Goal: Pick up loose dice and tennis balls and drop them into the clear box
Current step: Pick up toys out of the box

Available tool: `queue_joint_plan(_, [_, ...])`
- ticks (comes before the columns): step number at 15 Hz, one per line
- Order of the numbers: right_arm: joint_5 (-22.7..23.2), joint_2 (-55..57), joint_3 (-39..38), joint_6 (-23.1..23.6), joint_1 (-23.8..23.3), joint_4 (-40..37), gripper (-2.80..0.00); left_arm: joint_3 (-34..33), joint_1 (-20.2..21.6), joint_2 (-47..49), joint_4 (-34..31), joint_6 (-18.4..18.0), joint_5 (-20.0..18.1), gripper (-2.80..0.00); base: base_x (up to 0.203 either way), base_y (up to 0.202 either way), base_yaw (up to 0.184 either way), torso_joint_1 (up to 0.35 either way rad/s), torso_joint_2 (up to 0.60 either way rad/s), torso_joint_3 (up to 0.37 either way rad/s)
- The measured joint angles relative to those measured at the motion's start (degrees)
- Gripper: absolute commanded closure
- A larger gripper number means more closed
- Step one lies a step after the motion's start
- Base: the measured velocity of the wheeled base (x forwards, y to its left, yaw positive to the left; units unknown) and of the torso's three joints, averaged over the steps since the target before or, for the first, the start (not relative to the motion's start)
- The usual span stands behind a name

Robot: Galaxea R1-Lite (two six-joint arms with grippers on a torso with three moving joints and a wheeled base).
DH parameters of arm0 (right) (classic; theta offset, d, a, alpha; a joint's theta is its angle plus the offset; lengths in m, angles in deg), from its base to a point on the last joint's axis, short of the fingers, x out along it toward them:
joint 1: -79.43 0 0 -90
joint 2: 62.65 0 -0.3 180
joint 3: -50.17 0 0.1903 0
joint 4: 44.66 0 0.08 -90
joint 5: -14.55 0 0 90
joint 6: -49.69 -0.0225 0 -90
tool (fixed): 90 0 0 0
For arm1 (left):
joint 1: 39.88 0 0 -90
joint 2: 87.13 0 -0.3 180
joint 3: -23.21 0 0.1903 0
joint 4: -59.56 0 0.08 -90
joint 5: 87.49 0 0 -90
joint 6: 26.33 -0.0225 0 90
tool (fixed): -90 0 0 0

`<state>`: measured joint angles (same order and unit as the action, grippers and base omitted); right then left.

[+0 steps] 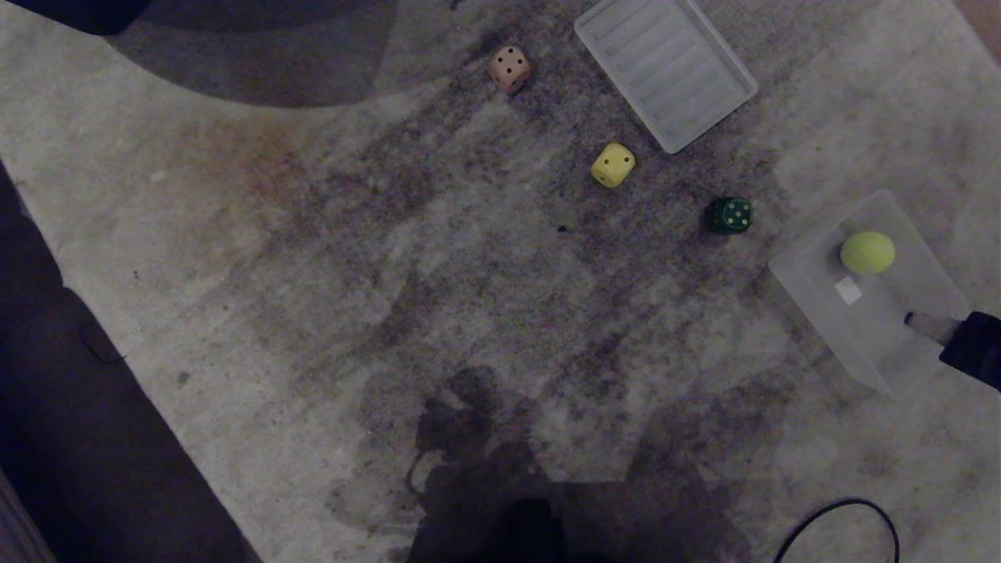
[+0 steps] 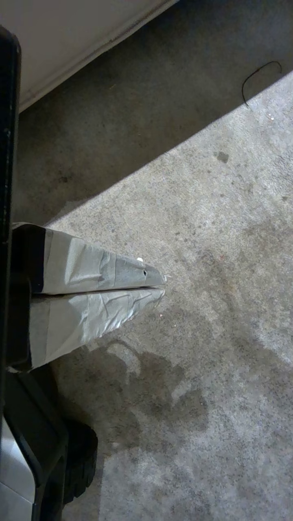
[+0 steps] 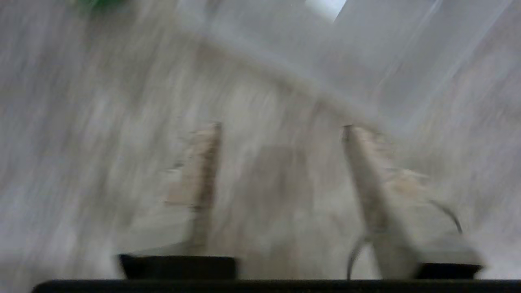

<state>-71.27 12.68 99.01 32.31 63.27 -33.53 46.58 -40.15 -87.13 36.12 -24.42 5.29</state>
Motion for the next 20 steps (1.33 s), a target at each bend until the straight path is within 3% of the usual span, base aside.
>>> queue_joint_plan(4, [3.0, -19.0, -4.3, 6.2, 1.4, -19.0, 0.00, 0.0, 0.0, 0.0, 0.0, 0.0, 0.0, 0.00, 0.000, 0.000, 0.000, 0.000, 0.00, 0.000])
queue_joint_plan(10, [1.3, -51.6, -8.6, 11.7, 7.2, -53.6, 0.00, 0.0, 0.0, 0.0, 0.0, 0.0, 0.0, 0.00, 0.000, 0.000, 0.000, 0.000, 0.00, 0.000])
queue_joint_plan(14, [-2.4, -59.3, -13.9, 13.1, 16.2, -52.6, 0.00, 0.0, 0.0, 0.0, 0.0, 0.0, 0.0, 0.00, 0.000, 0.000, 0.000, 0.000, 0.00, 0.000])
queue_joint_plan(20, [-4.4, -72.8, -18.3, 13.7, 16.9, -51.1, 0.00, 0.0, 0.0, 0.0, 0.0, 0.0, 0.0, 0.00, 0.000, 0.000, 0.000, 0.000, 0.00, 0.000])
